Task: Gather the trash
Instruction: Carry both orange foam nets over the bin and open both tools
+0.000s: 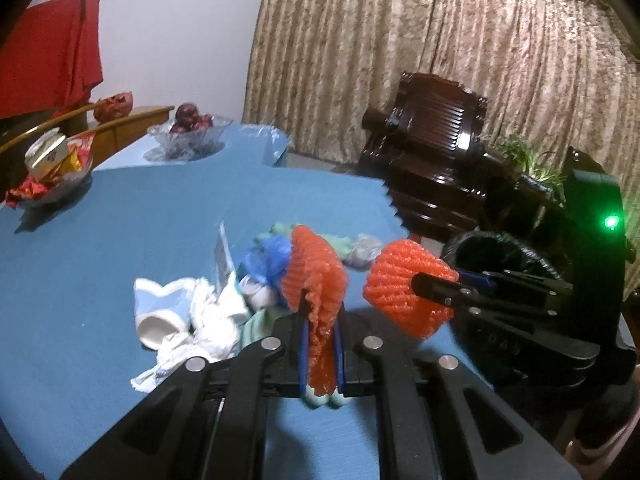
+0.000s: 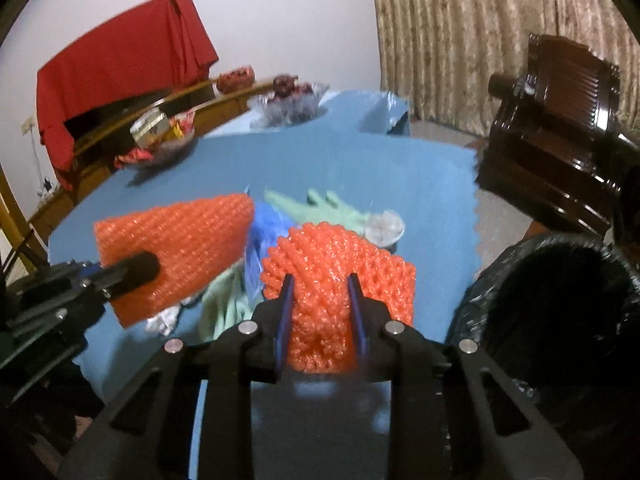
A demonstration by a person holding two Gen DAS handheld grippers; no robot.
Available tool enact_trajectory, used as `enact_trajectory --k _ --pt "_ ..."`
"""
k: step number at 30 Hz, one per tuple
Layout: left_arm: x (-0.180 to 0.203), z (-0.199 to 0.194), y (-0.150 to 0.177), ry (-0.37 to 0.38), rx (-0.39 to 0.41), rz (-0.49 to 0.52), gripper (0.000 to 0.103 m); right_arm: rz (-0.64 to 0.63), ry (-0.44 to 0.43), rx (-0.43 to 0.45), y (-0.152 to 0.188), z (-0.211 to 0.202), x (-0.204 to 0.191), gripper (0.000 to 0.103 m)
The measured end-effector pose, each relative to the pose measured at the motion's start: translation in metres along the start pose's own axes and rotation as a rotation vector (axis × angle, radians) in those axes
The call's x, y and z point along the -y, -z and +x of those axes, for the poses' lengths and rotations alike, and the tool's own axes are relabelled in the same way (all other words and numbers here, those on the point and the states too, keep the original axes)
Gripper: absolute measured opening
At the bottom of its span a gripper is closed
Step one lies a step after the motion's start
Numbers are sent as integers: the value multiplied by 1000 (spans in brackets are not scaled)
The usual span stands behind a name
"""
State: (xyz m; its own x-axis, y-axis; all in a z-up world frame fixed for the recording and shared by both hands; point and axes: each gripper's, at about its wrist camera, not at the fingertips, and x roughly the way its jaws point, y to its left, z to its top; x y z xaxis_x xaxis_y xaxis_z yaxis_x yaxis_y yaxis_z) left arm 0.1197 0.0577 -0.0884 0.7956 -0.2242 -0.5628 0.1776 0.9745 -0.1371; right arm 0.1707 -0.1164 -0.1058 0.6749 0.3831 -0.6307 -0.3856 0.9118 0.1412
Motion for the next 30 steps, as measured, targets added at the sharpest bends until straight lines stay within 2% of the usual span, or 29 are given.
enact_trajectory --k 10,23,30 --pt "48 -6 -19 80 40 57 10 66 101 89 -4 -68 41 25" --pt "141 27 -23 239 14 164 10 184 284 102 31 -124 119 25" --pt "190 53 -17 311 -24 218 10 245 361 88 54 -135 156 25"
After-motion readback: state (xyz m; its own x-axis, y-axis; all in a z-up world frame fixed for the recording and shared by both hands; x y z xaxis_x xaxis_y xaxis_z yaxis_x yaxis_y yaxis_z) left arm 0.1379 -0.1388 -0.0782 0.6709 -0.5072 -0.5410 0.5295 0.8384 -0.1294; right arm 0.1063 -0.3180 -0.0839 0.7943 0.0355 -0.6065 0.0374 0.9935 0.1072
